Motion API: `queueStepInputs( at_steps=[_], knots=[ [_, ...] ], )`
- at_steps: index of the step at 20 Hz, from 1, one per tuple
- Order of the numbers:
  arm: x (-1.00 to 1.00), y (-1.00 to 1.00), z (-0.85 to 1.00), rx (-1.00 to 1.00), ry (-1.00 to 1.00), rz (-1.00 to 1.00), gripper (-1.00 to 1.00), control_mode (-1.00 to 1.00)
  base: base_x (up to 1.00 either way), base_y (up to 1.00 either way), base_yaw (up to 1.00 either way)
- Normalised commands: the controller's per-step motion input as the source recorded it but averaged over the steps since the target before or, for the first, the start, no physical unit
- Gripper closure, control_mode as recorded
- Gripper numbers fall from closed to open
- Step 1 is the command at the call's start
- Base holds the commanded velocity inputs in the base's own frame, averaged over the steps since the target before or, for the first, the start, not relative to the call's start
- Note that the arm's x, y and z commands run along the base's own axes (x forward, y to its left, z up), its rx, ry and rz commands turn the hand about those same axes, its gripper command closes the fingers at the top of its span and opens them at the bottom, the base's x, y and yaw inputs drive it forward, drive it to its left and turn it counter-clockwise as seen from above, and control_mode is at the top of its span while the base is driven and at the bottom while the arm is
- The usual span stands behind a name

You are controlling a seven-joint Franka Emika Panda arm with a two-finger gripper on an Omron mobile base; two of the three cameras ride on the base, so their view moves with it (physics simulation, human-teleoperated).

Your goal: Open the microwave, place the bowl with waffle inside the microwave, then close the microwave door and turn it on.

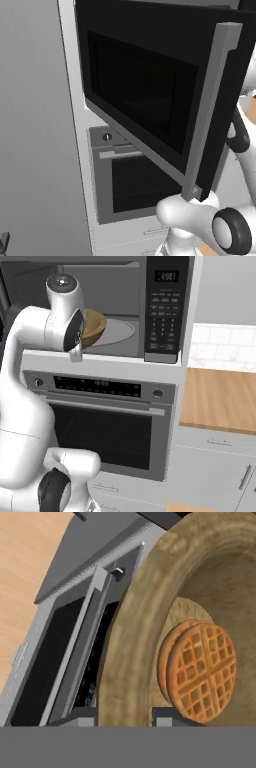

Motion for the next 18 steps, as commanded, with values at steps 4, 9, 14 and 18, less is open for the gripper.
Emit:
queueStepInputs(
  at_steps=[4, 9, 14, 18],
  knots=[
    [0.83, 0.3, 0.02, 0.01, 0.1, 0.04, 1.0, -1.0, 0.0, 0.0, 0.0],
    [0.71, 0.19, 0.0, -0.02, 0.02, 0.0, 1.0, -1.0, 0.0, 0.0, 0.0],
    [0.46, 0.08, -0.17, 0.0, 0.0, 0.0, 1.0, -1.0, 0.0, 0.0, 0.0],
    [0.4, 0.0, -0.41, 0.05, 0.0, 0.0, 1.0, -1.0, 0.0, 0.0, 0.0]
  ],
)
